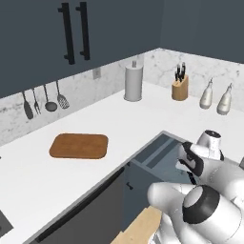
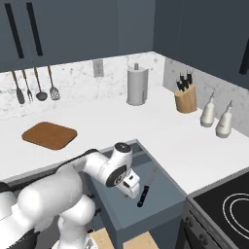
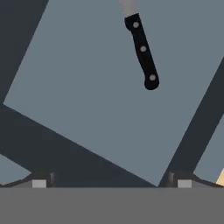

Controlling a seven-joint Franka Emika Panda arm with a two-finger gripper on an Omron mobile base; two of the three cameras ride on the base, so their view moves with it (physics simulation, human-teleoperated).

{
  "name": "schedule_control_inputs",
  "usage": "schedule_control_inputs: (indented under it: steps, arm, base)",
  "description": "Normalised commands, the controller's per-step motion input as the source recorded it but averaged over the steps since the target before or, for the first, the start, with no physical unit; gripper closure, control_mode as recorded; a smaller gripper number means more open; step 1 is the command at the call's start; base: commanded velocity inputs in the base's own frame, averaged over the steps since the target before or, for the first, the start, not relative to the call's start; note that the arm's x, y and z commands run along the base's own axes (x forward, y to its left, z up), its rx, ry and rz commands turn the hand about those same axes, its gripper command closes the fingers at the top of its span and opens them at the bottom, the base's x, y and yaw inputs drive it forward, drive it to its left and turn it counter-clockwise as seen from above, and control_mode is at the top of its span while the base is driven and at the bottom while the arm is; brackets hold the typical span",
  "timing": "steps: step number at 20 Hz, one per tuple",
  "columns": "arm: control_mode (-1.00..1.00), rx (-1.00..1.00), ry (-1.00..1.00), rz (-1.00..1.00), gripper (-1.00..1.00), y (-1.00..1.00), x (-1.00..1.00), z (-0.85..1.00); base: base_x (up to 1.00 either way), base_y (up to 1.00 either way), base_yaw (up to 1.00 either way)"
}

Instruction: Pick up the knife from the drawer and place it on the cutting board. Then place the meat from the plate to the cutting board.

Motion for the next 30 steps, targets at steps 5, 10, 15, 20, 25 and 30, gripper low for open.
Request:
schedule_control_inputs:
  steps: [5,10,15,20,25,30]
  arm:
    - [-1.00,-0.04,-0.05,0.00,-1.00,-0.54,0.70,-0.21]
    - [-1.00,-0.12,0.00,0.01,-1.00,-0.33,0.62,-0.60]
    - [-1.00,-0.03,0.00,0.02,-1.00,-0.47,0.06,-0.04]
    - [-1.00,0.01,0.00,0.06,-1.00,-0.30,0.13,0.00]
    - [-1.00,0.10,0.01,0.12,-1.00,-0.09,0.54,0.00]
    - [-1.00,0.10,0.03,0.11,-1.00,-0.46,0.47,0.07]
  base:
    - [0.00,0.00,0.00]
    - [0.00,0.00,0.00]
    - [0.00,0.00,0.00]
    - [0.00,0.00,0.00]
    - [0.00,0.00,0.00]
    - [0.00,0.00,0.00]
